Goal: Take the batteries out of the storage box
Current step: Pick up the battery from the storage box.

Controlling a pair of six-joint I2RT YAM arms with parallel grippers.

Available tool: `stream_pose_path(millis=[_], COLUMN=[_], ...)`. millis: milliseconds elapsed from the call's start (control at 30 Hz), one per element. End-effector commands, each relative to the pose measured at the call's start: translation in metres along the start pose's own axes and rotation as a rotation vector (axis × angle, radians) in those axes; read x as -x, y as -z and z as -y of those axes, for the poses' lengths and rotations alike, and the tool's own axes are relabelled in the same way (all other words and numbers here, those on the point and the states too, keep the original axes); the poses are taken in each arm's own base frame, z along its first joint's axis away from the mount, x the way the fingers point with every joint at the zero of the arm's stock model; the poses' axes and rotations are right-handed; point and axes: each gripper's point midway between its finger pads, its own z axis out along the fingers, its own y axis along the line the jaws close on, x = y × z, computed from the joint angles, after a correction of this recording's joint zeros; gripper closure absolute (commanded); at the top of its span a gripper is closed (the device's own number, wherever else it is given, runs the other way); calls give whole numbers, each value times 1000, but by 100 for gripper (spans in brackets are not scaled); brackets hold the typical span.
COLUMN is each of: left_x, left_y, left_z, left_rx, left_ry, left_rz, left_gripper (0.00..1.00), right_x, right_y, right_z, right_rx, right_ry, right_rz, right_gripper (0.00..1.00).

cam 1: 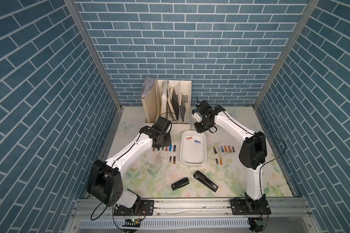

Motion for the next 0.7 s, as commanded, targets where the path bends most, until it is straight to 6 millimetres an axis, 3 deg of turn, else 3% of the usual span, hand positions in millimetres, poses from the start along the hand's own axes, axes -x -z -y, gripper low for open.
stream_pose_path(millis=[0,233,533,667], left_x=[-2,-7,-12,-15], left_y=[-4,-20,-26,-30], left_z=[1,5,4,3], left_rx=[-13,-36,-36,-36], left_ry=[-18,-23,-26,-26], left_rz=[-13,-41,-58,-68], left_gripper=[61,61,61,61], right_x=[-9,-23,-29,-34], right_y=[-14,-36,-55,-74], right_z=[2,8,-3,-6], right_rx=[-39,-73,-29,-27], right_ry=[47,77,101,109], right_rz=[-66,-128,-142,-174], right_gripper=[75,75,71,71])
